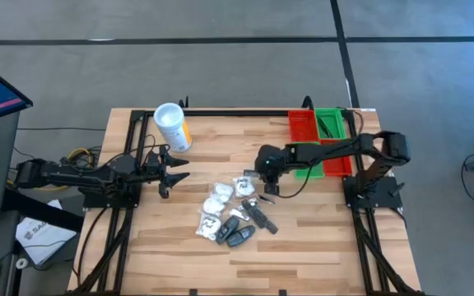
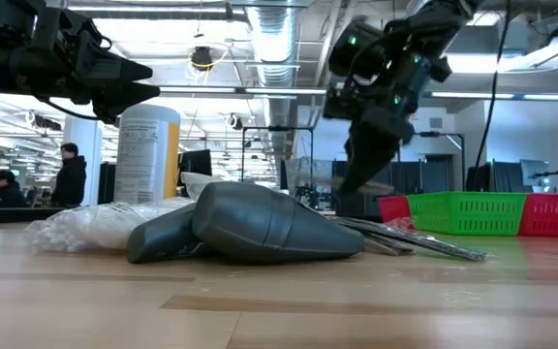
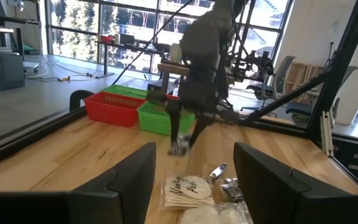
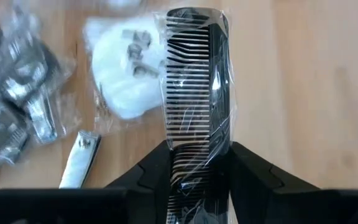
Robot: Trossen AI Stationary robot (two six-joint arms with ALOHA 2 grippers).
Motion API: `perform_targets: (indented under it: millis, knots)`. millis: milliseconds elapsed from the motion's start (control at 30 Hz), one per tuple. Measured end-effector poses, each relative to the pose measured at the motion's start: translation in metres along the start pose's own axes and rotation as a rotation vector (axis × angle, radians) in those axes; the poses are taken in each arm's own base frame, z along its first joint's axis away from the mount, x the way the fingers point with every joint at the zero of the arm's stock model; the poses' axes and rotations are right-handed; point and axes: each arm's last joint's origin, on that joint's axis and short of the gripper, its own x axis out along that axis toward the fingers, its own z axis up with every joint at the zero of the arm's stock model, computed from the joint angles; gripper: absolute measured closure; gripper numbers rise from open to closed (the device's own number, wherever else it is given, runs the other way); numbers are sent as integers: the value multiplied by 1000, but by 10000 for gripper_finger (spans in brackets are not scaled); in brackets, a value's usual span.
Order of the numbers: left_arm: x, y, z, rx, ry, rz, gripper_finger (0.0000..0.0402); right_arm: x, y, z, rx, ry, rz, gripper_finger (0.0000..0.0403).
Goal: Pick & Place Travel size toiletries
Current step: Put the black comb into the top green bin
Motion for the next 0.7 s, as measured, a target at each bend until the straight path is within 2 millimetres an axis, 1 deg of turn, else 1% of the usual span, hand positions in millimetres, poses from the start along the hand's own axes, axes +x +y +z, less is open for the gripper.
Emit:
perform_targets:
  millis: [200,367,600,700]
  knots:
    - [0,0,0,0,0,0,192,-39,-15,3,53,-70,-35,289]
    - [0,0,0,0,0,0,192,-63,-32,-5,135,-56,-98,284]
    - [0,0,0,0,0,0,192,-86,-56,-18,269,-71,-180,287]
    - [0,0,0,0,0,0,192,-90,-68,-29,336,-56,-235,283]
